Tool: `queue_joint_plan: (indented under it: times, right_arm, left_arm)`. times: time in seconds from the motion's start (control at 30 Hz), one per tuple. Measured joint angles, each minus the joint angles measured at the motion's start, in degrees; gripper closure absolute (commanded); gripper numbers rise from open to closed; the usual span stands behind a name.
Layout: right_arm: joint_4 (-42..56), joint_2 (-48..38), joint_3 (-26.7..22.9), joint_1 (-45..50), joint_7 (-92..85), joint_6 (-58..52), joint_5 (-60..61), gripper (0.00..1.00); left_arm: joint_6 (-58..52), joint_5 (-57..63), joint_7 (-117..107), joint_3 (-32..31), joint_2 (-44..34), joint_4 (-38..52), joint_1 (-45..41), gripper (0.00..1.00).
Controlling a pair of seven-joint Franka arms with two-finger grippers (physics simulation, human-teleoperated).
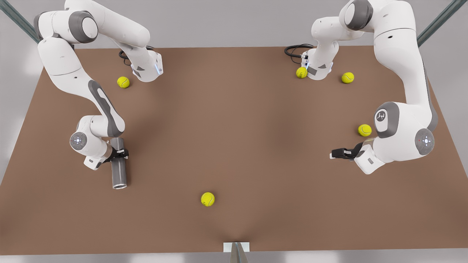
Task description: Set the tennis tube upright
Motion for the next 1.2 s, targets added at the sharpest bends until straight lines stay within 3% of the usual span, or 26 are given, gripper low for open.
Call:
queue_joint_plan:
  times: [0.93,1.2]
  right_arm:
    - [-0.35,-1.24,0.00,0.18,-0.18,-0.27,0.00,0.19]
    - [-0.35,-1.27,0.00,0.18,-0.18,-0.43,0.00,0.23]
  left_arm:
    - [0.00,0.09,0.09,0.09,-0.18,0.09,0.09,0.00]
    - [0.00,0.09,0.09,0.09,-0.18,0.09,0.09,0.00]
